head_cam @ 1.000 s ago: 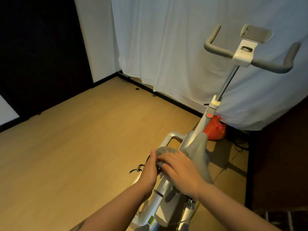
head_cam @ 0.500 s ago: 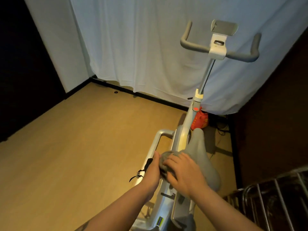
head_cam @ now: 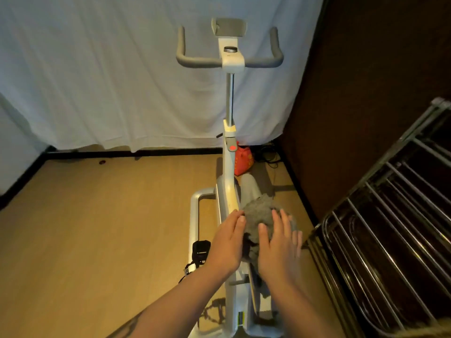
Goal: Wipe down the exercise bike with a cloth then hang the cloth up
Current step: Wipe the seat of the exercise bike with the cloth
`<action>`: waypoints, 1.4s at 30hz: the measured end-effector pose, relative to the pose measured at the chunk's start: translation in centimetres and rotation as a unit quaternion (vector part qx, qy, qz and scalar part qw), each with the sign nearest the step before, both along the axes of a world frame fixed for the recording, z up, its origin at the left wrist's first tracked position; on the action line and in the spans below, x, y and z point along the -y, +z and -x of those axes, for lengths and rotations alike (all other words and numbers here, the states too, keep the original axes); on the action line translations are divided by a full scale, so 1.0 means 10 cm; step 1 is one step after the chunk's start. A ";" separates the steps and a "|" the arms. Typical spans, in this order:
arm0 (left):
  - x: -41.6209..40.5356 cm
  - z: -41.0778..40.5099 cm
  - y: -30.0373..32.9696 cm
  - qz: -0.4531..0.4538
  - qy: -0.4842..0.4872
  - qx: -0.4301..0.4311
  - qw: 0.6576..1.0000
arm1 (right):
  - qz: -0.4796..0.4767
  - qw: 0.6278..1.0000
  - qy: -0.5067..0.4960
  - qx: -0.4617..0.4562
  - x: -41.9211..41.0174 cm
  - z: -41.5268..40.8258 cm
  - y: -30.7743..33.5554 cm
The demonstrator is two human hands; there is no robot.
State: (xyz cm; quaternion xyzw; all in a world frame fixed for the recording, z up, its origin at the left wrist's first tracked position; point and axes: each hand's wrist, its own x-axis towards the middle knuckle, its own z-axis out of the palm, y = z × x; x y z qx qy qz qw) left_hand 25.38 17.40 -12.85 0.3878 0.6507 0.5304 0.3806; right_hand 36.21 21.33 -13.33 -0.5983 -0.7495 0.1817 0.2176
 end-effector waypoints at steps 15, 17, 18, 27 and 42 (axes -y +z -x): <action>-0.65 -0.09 0.01 0.156 0.078 -0.205 0.963 | 0.172 0.985 -0.024 -0.012 -0.38 -0.21 0.07; -0.67 -0.11 0.03 0.166 0.069 -0.212 0.961 | 0.257 0.966 -0.035 0.009 -0.78 -0.17 0.07; -0.65 -0.11 0.02 0.168 0.073 -0.208 0.961 | 0.284 0.958 -0.043 0.004 -0.90 -0.13 0.08; -0.67 -0.13 0.03 0.173 0.099 -0.240 0.950 | 0.212 0.968 0.075 0.111 -1.07 0.02 0.02; -0.60 -0.23 0.11 0.195 0.207 -0.262 0.922 | 0.179 0.968 0.145 0.098 -1.21 0.44 0.06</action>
